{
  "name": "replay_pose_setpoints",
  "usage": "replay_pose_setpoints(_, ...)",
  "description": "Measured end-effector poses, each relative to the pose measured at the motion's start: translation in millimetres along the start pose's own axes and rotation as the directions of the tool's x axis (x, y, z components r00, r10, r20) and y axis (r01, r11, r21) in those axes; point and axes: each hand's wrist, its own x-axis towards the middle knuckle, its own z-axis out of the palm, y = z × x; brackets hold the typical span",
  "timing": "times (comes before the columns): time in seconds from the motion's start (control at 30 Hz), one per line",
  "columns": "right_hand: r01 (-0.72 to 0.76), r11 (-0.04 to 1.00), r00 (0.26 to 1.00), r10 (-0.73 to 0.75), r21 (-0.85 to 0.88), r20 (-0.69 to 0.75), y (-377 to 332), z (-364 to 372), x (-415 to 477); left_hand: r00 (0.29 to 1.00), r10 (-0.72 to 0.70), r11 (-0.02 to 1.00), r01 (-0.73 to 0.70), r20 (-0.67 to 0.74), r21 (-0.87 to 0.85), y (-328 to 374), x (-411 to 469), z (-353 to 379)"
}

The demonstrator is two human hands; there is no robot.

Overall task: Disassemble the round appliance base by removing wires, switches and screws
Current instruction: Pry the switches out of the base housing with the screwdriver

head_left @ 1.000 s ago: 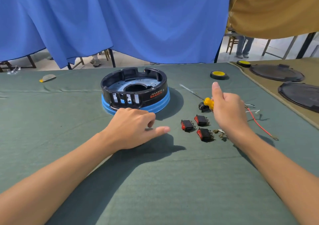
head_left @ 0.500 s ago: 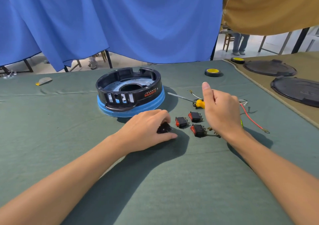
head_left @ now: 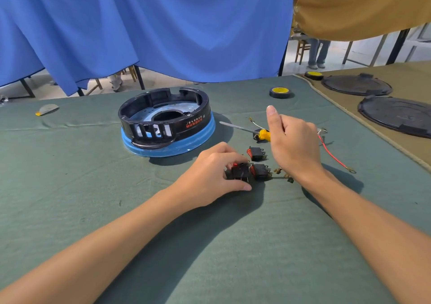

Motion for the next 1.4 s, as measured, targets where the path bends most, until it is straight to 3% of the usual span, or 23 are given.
replay_pose_setpoints(0.13,0.001,1.000,1.000,-0.001,0.004,0.002,1.6,0.2,0.0,0.999,-0.041,0.999,0.041,0.003,0.008,-1.8,-4.5,-3.3)
replay_pose_setpoints(0.5,-0.019,1.000,1.000,0.019,-0.010,0.021,0.5,0.3,0.5,0.971,0.003,1.000,-0.007,0.240,0.015,-5.2,-5.1,-24.4)
replay_pose_setpoints(1.07,0.007,1.000,1.000,-0.007,-0.016,0.005,1.0,0.4,-0.9,0.999,-0.021,0.999,0.022,-0.026,0.043,-10.1,-3.2,-9.9)
replay_pose_setpoints(1.27,0.020,1.000,1.000,-0.020,-0.018,-0.003,0.9,1.9,-2.5,0.981,0.155,0.987,-0.150,-0.113,0.052,-7.6,-8.4,-1.9)
replay_pose_setpoints(1.4,0.030,0.999,0.999,-0.030,-0.013,-0.011,0.8,1.8,-1.7,0.968,0.246,0.969,-0.243,-0.050,0.053,-10.4,-10.8,-2.7)
